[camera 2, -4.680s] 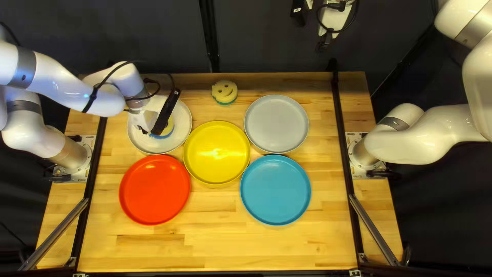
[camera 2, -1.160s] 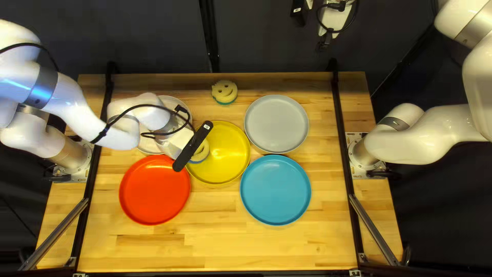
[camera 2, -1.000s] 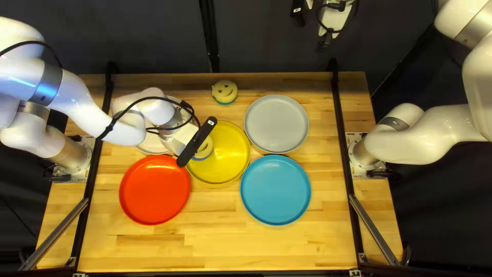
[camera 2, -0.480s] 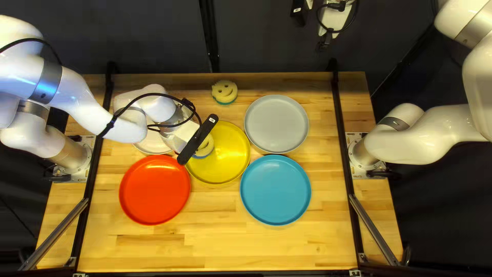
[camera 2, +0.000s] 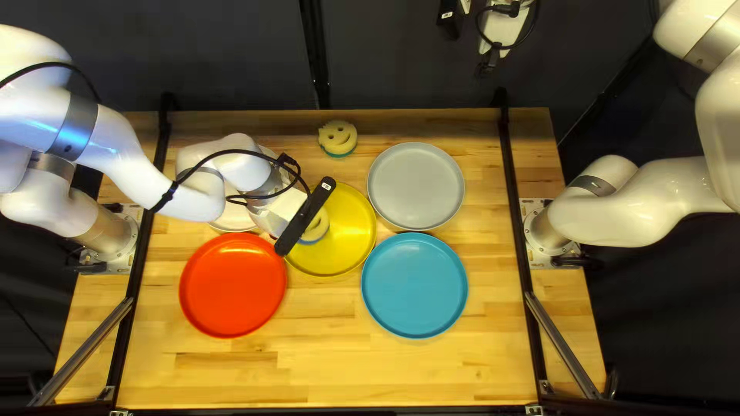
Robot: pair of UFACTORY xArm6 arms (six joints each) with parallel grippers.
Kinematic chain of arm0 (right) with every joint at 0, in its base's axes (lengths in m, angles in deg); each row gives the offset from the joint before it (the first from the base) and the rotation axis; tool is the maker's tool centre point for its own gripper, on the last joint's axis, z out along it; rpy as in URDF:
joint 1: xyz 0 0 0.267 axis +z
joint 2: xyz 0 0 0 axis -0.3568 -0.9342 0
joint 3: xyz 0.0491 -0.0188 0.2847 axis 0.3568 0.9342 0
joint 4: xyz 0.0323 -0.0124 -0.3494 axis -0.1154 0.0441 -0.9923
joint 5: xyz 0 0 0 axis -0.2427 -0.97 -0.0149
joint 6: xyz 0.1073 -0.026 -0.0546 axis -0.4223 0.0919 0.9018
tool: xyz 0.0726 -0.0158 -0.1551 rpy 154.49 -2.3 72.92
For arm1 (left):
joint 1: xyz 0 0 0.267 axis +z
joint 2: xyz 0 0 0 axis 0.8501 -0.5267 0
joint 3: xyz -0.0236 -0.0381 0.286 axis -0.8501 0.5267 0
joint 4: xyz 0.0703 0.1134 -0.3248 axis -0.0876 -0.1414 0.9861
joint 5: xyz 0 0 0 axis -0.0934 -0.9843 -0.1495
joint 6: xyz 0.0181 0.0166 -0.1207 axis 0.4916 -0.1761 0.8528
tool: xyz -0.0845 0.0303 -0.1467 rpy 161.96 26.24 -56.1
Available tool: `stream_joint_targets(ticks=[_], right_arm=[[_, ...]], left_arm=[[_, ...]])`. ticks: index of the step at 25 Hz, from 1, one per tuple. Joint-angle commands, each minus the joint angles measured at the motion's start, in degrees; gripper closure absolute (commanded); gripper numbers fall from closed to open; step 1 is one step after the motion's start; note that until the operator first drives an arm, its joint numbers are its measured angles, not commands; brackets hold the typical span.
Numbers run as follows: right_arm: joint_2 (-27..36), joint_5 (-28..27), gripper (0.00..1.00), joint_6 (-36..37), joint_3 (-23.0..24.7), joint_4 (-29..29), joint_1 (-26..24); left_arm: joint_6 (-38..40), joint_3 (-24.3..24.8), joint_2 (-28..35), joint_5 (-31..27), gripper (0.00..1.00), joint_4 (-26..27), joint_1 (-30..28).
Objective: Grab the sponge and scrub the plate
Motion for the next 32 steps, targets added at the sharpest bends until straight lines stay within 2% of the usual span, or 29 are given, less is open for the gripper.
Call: stream_joint_targets(ticks=[1, 8, 17, 25, 32], right_arm=[[0.0, 0.0, 0.0, 0.0, 0.0, 0.0, 0.0], [0.0, 0.0, 0.0, 0.0, 0.0, 0.0, 0.0], [0.0, 0.0, 0.0, 0.0, 0.0, 0.0, 0.0], [0.0, 0.0, 0.0, 0.0, 0.0, 0.0, 0.0], [0.0, 0.0, 0.0, 0.0, 0.0, 0.0, 0.0]], left_arm=[[-0.5, -2.0, -2.9, 0.8, 1.0, 2.3, -1.6], [-3.5, -1.4, -5.7, 3.8, 1.0, 8.2, -3.0], [-4.8, 1.9, -4.6, 5.2, 1.0, 11.2, -2.7], [-10.9, 3.8, -4.7, 5.6, 1.0, 15.3, 0.4], [-14.2, 6.1, -3.3, 5.7, 1.0, 16.4, 3.8]])
